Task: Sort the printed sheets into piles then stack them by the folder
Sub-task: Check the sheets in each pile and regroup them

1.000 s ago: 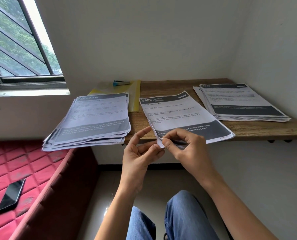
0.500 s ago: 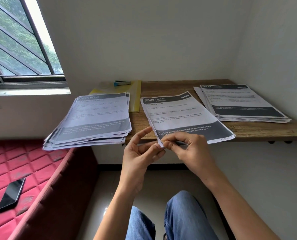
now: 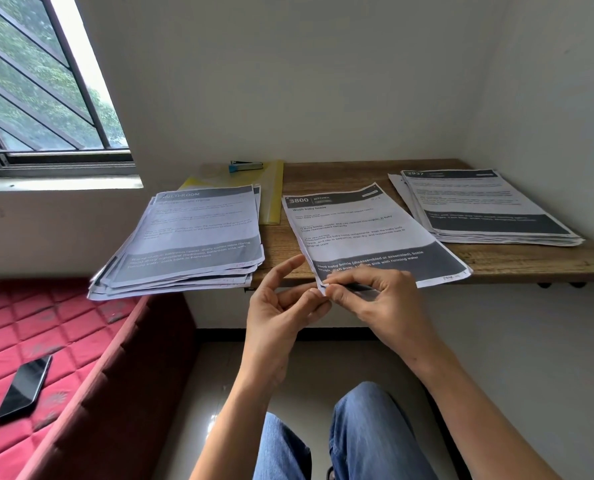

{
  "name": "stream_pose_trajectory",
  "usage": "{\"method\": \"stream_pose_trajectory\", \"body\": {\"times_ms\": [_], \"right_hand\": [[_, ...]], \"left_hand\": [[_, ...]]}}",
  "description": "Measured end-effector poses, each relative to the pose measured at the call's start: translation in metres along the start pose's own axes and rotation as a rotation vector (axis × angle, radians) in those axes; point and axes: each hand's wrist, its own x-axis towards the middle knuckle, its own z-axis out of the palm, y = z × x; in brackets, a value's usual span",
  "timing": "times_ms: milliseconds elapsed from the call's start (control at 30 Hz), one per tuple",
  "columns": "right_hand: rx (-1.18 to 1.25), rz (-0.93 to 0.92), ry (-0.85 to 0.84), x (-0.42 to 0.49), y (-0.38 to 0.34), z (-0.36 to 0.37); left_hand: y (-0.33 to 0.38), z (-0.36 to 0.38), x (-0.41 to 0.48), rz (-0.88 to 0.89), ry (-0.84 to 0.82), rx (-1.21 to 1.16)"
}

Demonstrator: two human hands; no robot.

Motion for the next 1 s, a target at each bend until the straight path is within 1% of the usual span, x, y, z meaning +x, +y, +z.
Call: {"method": "stream_pose_trajectory", "body": {"times_ms": [133, 267, 500, 800, 1000], "right_hand": [[-0.042, 0.001, 0.040, -0.0015, -0.0003, 0.0031], [-0.098, -0.040, 0.065, -0.0019, -0.0010, 0.0072], [-0.160, -0.082, 0.051, -0.0020, 0.0000, 0.0102], [-0.129, -0.042, -0.070, 0.0010, 0.0061, 0.0039], [-0.118, -0.032, -0.089, 0.0017, 0.0063, 0.0024]], "left_hand": [[-0.0014, -0.0012, 0.0003, -0.001, 0.019, 0.051], [-0.0008, -0.0016, -0.0001, -0.010, 0.037, 0.073], [0.0016, -0.0024, -0.0014, -0.033, 0.037, 0.075], [-0.0002, -0.0049, -0.0018, -0.057, 0.055, 0.049], [0.0007, -0.0044, -0.0013, -0.066, 0.058, 0.052]]}}
